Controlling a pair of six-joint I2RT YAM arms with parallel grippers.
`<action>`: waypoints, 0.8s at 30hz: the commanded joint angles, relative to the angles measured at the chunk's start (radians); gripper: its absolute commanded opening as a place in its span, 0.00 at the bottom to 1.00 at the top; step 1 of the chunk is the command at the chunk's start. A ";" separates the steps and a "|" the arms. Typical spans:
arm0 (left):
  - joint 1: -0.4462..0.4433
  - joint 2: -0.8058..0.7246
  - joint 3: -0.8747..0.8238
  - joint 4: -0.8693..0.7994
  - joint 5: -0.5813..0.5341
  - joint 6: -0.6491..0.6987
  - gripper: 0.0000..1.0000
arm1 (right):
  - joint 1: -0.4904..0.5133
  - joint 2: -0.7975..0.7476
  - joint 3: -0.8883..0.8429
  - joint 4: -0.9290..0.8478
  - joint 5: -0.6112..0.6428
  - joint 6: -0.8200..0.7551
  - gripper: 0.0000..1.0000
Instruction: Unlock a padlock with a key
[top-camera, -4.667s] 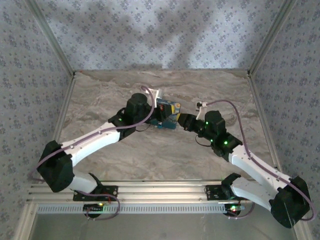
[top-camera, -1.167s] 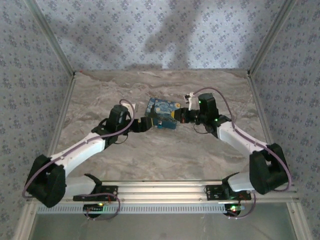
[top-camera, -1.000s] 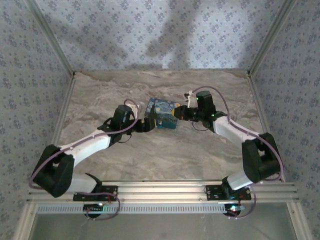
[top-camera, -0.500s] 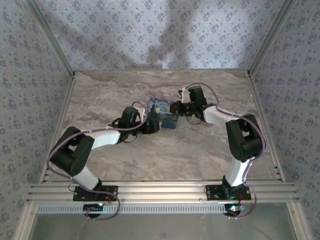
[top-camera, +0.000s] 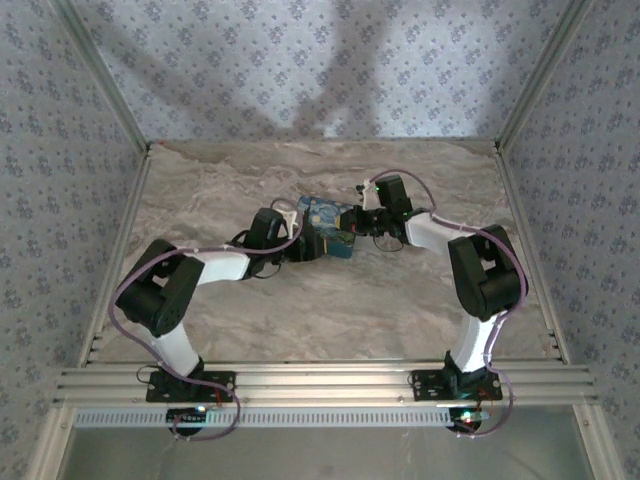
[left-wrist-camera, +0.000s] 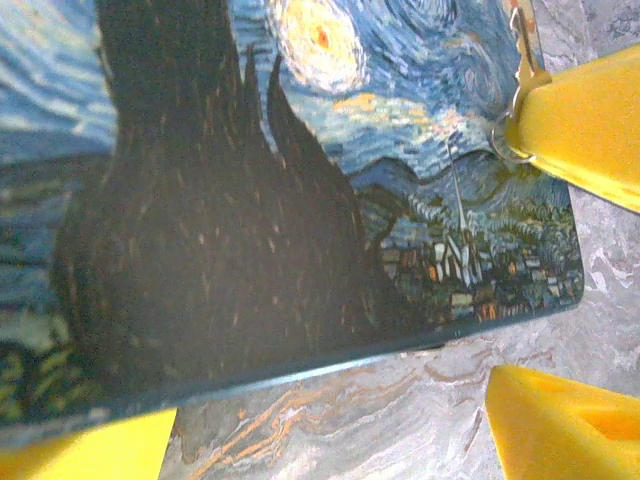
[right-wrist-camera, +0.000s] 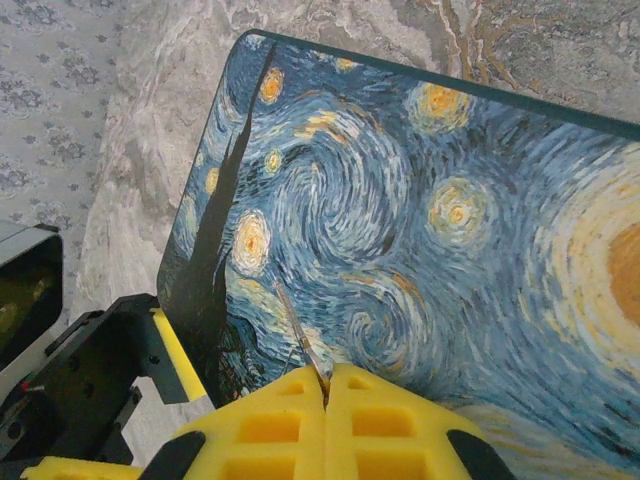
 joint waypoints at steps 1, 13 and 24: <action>0.015 0.028 0.041 0.029 0.019 0.023 0.80 | -0.002 -0.001 -0.047 -0.042 0.017 0.009 0.00; 0.030 0.075 0.075 0.019 0.048 0.049 0.74 | 0.027 -0.022 -0.080 -0.025 0.031 0.036 0.00; 0.016 0.116 0.008 0.125 0.077 0.046 0.68 | 0.029 -0.020 -0.081 -0.011 0.034 0.040 0.00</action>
